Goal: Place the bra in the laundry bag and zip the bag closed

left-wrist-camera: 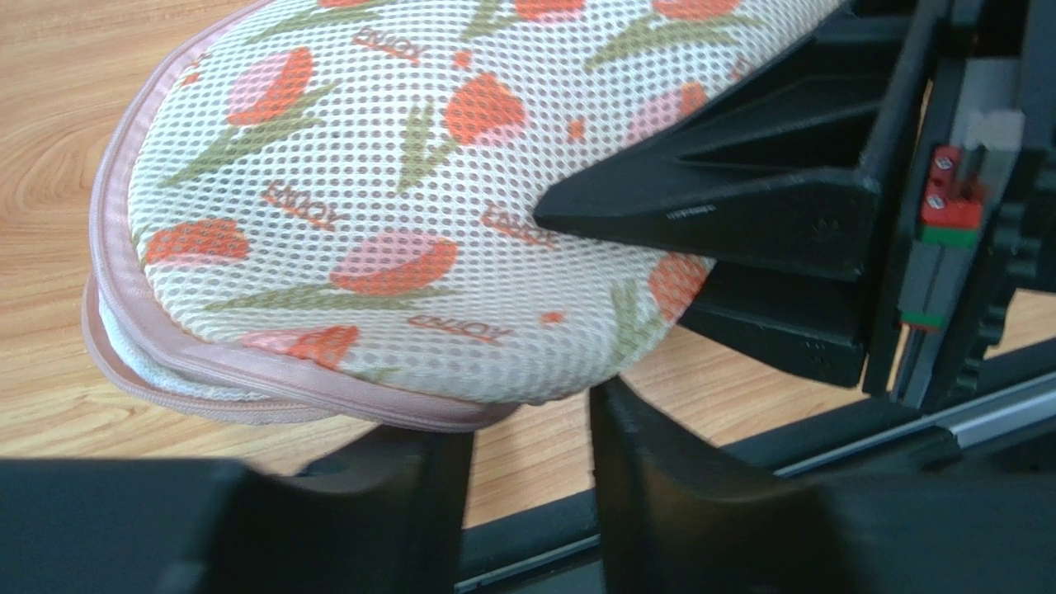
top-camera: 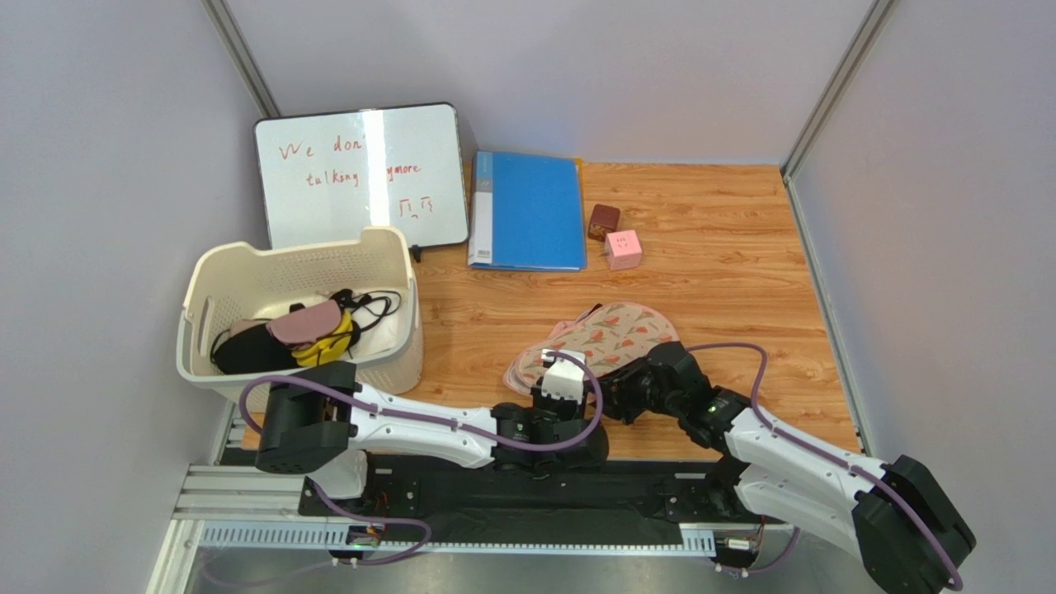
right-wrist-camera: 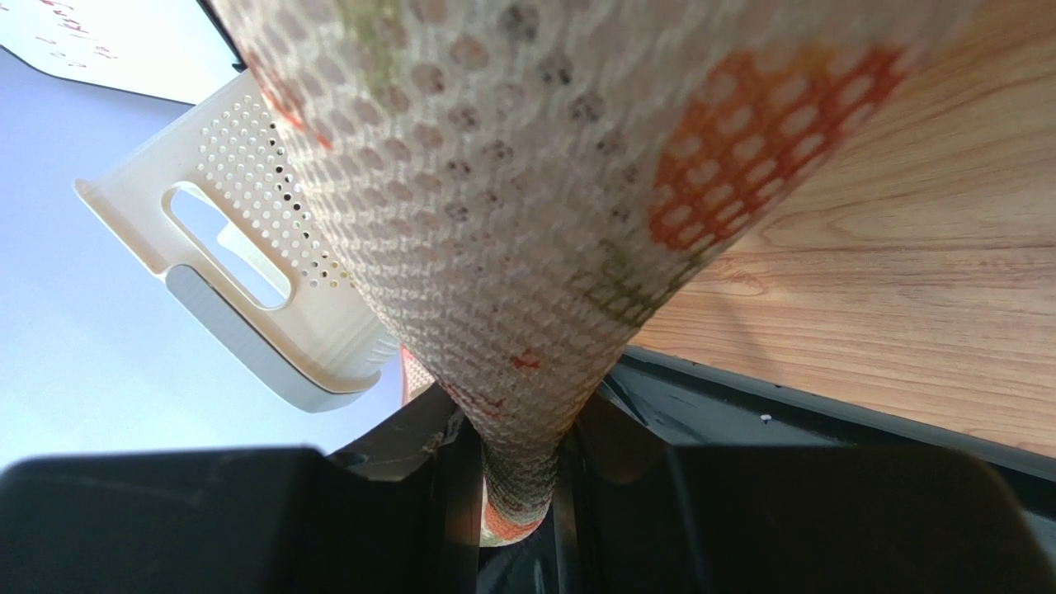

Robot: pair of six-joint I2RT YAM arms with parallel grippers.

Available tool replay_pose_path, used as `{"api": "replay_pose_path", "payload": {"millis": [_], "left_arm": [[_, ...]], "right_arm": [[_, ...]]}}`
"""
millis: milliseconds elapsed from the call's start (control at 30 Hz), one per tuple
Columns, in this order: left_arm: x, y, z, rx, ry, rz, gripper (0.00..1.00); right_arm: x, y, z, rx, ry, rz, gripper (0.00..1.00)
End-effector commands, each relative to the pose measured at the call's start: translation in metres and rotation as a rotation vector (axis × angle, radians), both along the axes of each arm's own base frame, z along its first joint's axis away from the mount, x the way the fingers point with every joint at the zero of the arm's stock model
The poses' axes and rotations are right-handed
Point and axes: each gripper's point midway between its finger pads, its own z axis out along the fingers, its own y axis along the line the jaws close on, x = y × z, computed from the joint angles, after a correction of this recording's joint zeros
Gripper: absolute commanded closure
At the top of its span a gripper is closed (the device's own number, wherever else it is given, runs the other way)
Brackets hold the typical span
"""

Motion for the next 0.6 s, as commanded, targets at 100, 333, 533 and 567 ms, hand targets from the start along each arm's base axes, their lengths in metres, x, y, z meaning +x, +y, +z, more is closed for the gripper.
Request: {"api": "replay_pose_path", "payload": {"millis": [100,333,533,567], "left_arm": [[0.018,-0.008,0.019,-0.023,-0.052,0.075,0.74],[0.015,0.009,0.009,0.000,-0.002,0.129,1.00],[0.001,0.040,-0.006,0.005,0.081,0.137,1.00],[-0.003,0.047,-0.012,0.014,0.097,0.130,1.00]], "right_arm": [[0.002,0.009,0.018,0.037,-0.021,0.016,0.76],[-0.001,0.001,0.008,-0.017,-0.041,0.020,0.80],[-0.009,-0.015,-0.015,-0.074,-0.048,0.020,0.83],[-0.011,-0.017,-0.019,-0.080,-0.045,0.021,0.84]]}}
